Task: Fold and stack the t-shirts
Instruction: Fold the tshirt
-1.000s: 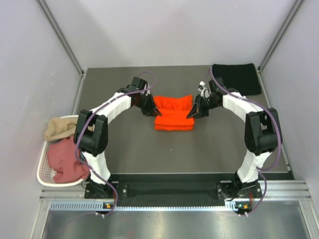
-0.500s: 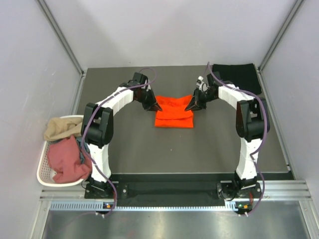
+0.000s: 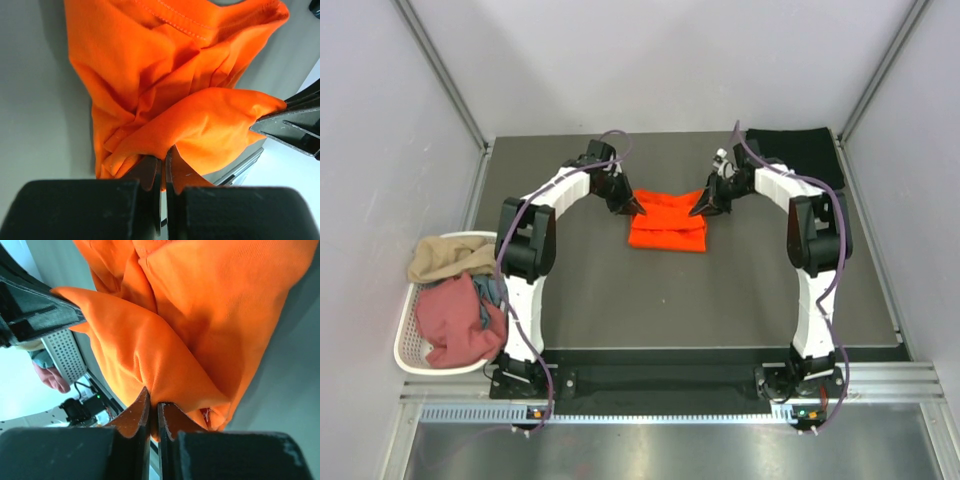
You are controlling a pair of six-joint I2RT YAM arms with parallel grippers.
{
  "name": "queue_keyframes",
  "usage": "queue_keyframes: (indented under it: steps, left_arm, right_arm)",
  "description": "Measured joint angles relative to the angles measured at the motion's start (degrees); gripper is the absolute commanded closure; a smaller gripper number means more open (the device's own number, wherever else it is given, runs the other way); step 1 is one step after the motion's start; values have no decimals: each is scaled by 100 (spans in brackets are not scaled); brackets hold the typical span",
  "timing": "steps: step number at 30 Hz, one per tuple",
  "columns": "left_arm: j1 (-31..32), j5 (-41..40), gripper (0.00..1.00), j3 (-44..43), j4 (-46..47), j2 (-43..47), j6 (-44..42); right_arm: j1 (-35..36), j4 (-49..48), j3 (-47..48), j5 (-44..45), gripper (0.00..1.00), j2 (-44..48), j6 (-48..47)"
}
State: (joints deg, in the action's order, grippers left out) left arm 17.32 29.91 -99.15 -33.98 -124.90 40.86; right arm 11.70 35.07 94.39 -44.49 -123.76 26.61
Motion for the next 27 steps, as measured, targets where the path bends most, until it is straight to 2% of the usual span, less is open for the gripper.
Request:
queue_keyframes:
  steps: [1, 2, 4, 6, 8, 9, 10, 13, 18, 20, 23, 25, 27]
  left_arm:
    - [0, 17, 100, -33, -2, -37, 7]
    - [-4, 28, 93, -68, -13, -92, 17]
    - [-4, 35, 82, -195, -87, -192, 35]
    - [-9, 17, 64, -363, -201, -280, 42]
    - [-20, -116, 50, -590, -400, -310, -35]
    - [-24, -203, 38, -706, -520, -310, -90]
    - [-33, -308, 30, -846, -643, -306, -157]
    - [-44, -678, 27, -1036, -868, -107, -310]
    - [-39, -1119, 34, -494, -1097, 863, -531]
    - [-28, -1185, 36, -4, -1141, 1410, -557]
    - [17, -1244, 38, 846, -1091, 2175, -566]
    - [44, -1257, 39, 1373, -1067, 2524, -562]
    - [68, -1259, 39, 1788, -1062, 2706, -546]
  right_arm:
    - [-7, 11, 26, 0, 91, -22, 11]
    - [-13, 4, 44, 0, 80, -50, 39]
    - [-33, 13, 85, 7, 70, -111, 83]
    - [-61, 11, 142, 9, 60, -173, 107]
    - [-101, 66, 216, 44, 48, -201, 101]
    - [-127, 173, 297, 114, 45, -203, 55]
    - [-138, 319, 411, 205, 39, -203, -7]
    - [-164, 798, 828, 686, 31, -138, -321]
    - [74, 1342, 708, 1768, 30, 632, -649]
    - [391, 1410, 474, 2262, 30, 1058, -632]
    - [1222, 1309, -2, 3014, 33, 1593, -505]
    - [1792, 1139, -302, 3366, 40, 1742, -348]
    - [2168, 1084, -407, 3580, 42, 1663, -195]
